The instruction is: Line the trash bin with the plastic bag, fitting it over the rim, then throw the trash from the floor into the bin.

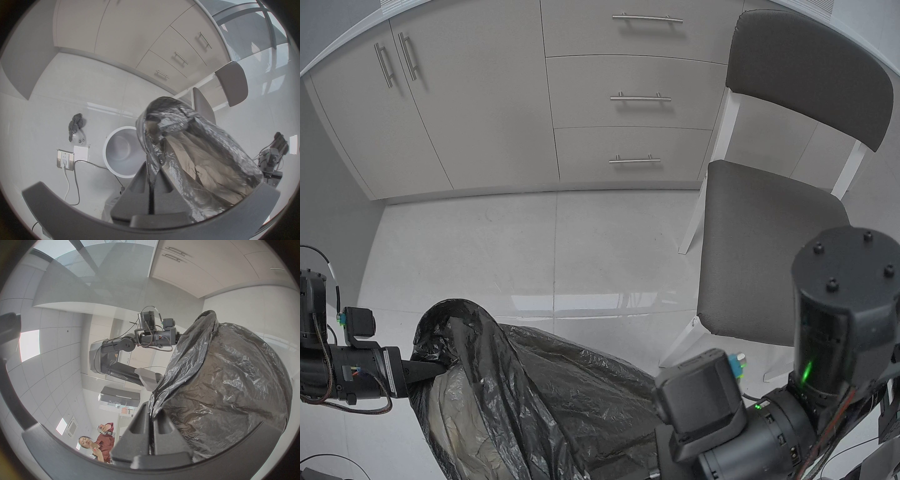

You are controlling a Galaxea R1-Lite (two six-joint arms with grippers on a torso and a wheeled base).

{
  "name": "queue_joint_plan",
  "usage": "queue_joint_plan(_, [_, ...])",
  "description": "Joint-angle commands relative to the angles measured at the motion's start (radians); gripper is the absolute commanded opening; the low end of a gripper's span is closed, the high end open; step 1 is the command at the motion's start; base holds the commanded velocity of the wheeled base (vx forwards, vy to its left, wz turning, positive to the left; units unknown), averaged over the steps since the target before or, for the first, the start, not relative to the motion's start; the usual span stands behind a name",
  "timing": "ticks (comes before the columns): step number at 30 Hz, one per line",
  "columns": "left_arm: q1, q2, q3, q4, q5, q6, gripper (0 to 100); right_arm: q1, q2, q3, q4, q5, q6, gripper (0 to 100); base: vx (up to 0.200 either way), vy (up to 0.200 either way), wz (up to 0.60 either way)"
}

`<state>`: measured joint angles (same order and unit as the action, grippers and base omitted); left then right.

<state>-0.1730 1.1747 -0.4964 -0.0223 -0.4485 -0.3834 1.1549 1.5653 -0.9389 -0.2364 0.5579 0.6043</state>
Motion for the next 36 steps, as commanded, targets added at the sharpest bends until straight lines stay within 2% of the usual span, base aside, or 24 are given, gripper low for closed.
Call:
queue_joint_plan(1, [0.001, -0.044, 0.021, -0.004, 0.062, -0.006, 0, 0.025, -0.036, 0.011, -0.001, 0.004, 0.0, 0, 0.0, 0.0, 0.0])
queue_joint_plan(7, [-0.002, -0.093, 0.006, 0.005, 0.082, -0.031, 0, 0.023, -0.03, 0.005, -0.004, 0.005, 0.0, 0, 0.0, 0.0, 0.0])
queue_joint_plan(17, [-0.026, -0.148, -0.001, 0.088, 0.074, -0.074, 0, 0.012, 0.144, -0.078, -0.073, -0.029, -0.011, 0, 0.0, 0.0, 0.0])
queue_joint_plan(21, [-0.063, -0.179, -0.005, 0.139, 0.074, -0.086, 0, 0.049, 0.151, -0.13, -0.063, -0.023, 0.002, 0, 0.0, 0.0, 0.0])
queue_joint_plan(22, [-0.066, -0.184, -0.008, 0.157, 0.074, -0.086, 0, 0.092, 0.147, -0.135, -0.05, -0.023, 0.002, 0, 0.0, 0.0, 0.0])
queue_joint_plan(26, [-0.068, -0.199, -0.005, 0.177, 0.073, -0.089, 0, 0.163, 0.147, -0.133, -0.018, -0.027, 0.003, 0, 0.0, 0.0, 0.0])
queue_joint_plan(29, [-0.071, -0.219, -0.001, 0.179, 0.073, -0.097, 0, 0.18, 0.151, -0.13, -0.015, -0.027, 0.005, 0, 0.0, 0.0, 0.0])
queue_joint_plan(33, [-0.076, -0.256, -0.002, 0.18, 0.077, -0.161, 0, 0.192, 0.154, -0.132, -0.017, -0.027, 0.008, 0, 0.0, 0.0, 0.0])
queue_joint_plan(36, [-0.077, -0.303, -0.008, 0.229, 0.08, -0.18, 0, 0.197, 0.171, -0.139, -0.021, -0.029, 0.008, 0, 0.0, 0.0, 0.0])
